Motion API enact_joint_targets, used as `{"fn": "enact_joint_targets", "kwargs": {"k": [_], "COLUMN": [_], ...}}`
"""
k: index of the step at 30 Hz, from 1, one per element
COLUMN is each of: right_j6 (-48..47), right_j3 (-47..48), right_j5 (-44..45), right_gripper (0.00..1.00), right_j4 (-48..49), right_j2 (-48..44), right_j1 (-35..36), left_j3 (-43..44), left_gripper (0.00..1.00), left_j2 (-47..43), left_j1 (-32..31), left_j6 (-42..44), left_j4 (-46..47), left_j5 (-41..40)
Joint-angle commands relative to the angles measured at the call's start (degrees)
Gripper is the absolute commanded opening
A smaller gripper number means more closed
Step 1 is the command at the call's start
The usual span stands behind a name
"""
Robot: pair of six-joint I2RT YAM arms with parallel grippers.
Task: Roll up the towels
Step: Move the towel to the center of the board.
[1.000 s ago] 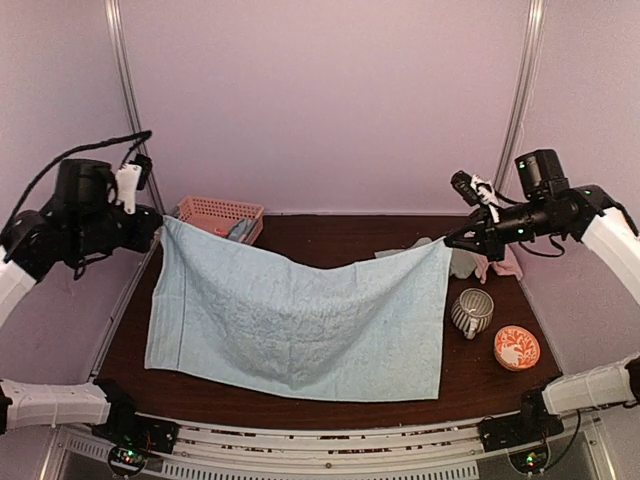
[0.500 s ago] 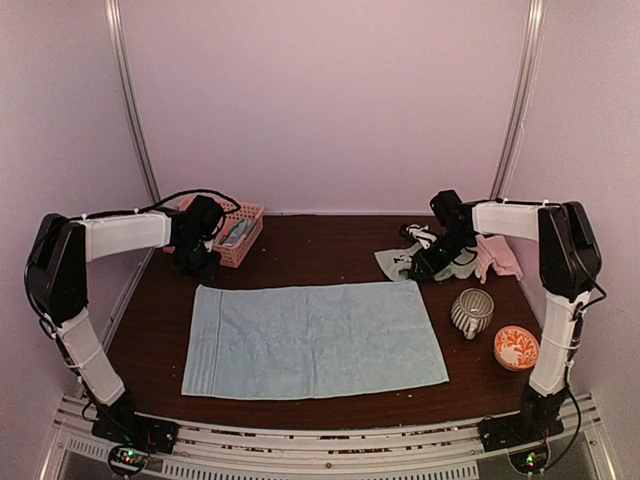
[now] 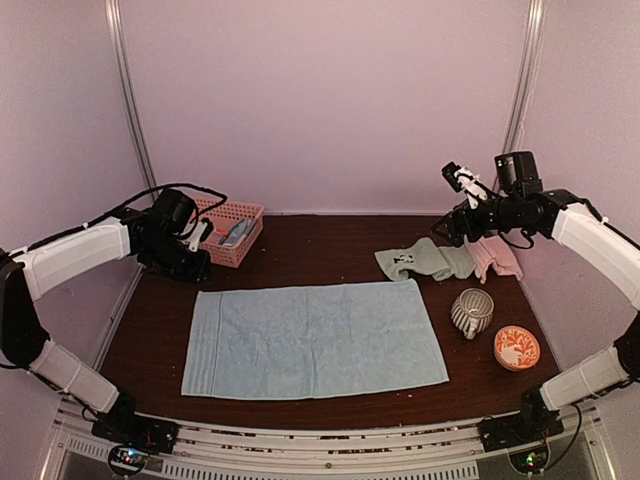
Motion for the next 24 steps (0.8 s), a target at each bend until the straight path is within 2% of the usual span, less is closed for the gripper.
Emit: {"fn": "enact_joint_targets", "kwargs": {"k": [1, 2, 7, 11, 16, 24], "right_j6": [-12.9, -16.2, -28.4, -31.0, -30.4, -29.4], "right_j3": [-1.7, -2.0, -12.0, -18.9, -24.4, -28.8], "right_j5": [-9.1, -7.7, -0.5, 3.8, 7.1, 13.0], "right_gripper": [0.71, 0.62, 0.48, 0.36, 0.29, 0.23], "right_j4": [-12.2, -16.4, -19.7, -19.8, -17.5, -11.8], "right_j2": [5.2, 5.6, 2.4, 2.0, 4.0, 7.1], "right_j1": [2.1, 4.2, 11.4, 18.3, 23.3, 24.8], "left_j3": [-3.3, -4.7, -11.9, -15.4, -18.3, -21.6], "left_gripper": [0.10, 0.00, 0.00, 0.00, 0.00, 0.00], "left_j2": [-1.7, -2.4, -3.7, -2.1, 0.5, 4.0], "left_j1": [-0.5, -0.9, -2.9, -4.3, -8.1, -11.2], "left_j6": [1.4, 0.9, -3.0, -4.8, -7.8, -11.4], "left_j4": [-5.1, -6.2, -9.1, -9.5, -9.4, -9.5], "left_j5": [17.3, 18.8, 17.2, 14.7, 13.0, 7.9]}}
